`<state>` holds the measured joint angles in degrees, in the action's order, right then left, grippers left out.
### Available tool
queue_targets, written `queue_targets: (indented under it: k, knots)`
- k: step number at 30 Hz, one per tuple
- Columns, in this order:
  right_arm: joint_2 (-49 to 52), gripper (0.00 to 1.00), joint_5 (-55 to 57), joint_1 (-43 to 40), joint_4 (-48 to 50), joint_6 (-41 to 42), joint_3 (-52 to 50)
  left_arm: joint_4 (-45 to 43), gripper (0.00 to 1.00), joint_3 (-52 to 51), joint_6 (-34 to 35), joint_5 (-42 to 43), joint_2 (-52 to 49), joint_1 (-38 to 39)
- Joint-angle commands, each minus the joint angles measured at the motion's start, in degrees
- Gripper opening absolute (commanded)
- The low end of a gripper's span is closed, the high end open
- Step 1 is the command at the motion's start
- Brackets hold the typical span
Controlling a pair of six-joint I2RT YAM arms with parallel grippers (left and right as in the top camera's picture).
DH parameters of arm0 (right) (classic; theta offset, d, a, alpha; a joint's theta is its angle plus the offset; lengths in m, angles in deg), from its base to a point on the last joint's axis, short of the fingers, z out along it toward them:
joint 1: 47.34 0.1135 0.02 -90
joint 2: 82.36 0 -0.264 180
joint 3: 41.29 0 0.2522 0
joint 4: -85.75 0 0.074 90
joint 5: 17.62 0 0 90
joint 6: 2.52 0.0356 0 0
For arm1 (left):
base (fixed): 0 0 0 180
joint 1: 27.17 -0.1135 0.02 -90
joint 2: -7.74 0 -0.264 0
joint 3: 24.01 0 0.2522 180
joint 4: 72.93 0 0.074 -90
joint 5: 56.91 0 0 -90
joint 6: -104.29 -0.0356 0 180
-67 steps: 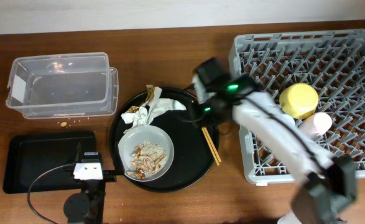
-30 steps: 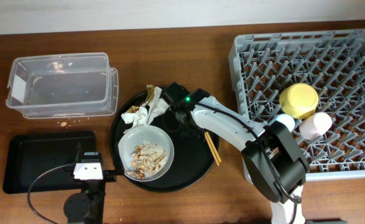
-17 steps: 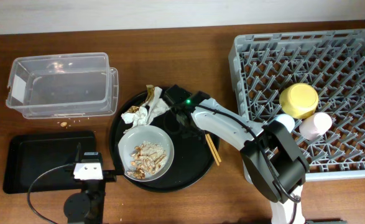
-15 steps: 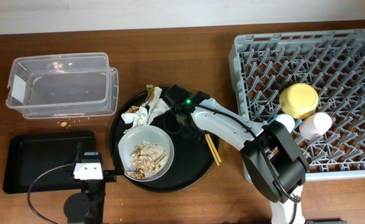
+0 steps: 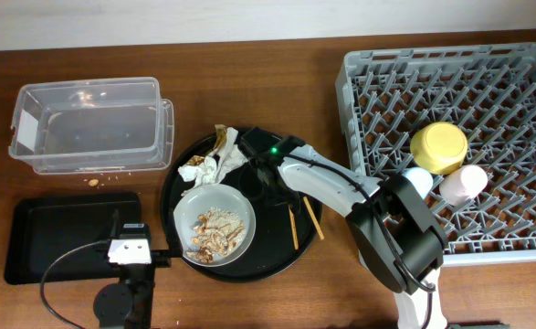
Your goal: Sort waste into correct bins and load items into the dishwasher rack
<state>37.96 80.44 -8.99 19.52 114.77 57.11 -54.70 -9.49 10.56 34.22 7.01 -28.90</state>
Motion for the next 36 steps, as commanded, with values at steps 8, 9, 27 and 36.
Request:
queue_targets:
  k: [8, 9, 27, 36]
  knots:
    - [-0.02, 0.04, -5.88, 0.13, -11.5, 0.17, 11.61, 0.13, 0.99, -0.28, -1.11, 0.63, 0.37, 0.24]
    - [-0.39, 0.04, -5.9, 0.15, -13.22, -0.28, 13.6, 0.11, 0.99, -0.28, -1.11, 0.63, 0.37, 0.24]
    - [-1.86, 0.04, 8.46, -21.79, -37.03, -14.03, 48.87, 0.13, 0.99, -0.28, -1.11, 0.63, 0.37, 0.24]
    - [-1.66, 0.04, -6.45, -32.76, -29.03, -21.88, 38.82, 0.13, 0.99, -0.28, -1.11, 0.63, 0.37, 0.24]
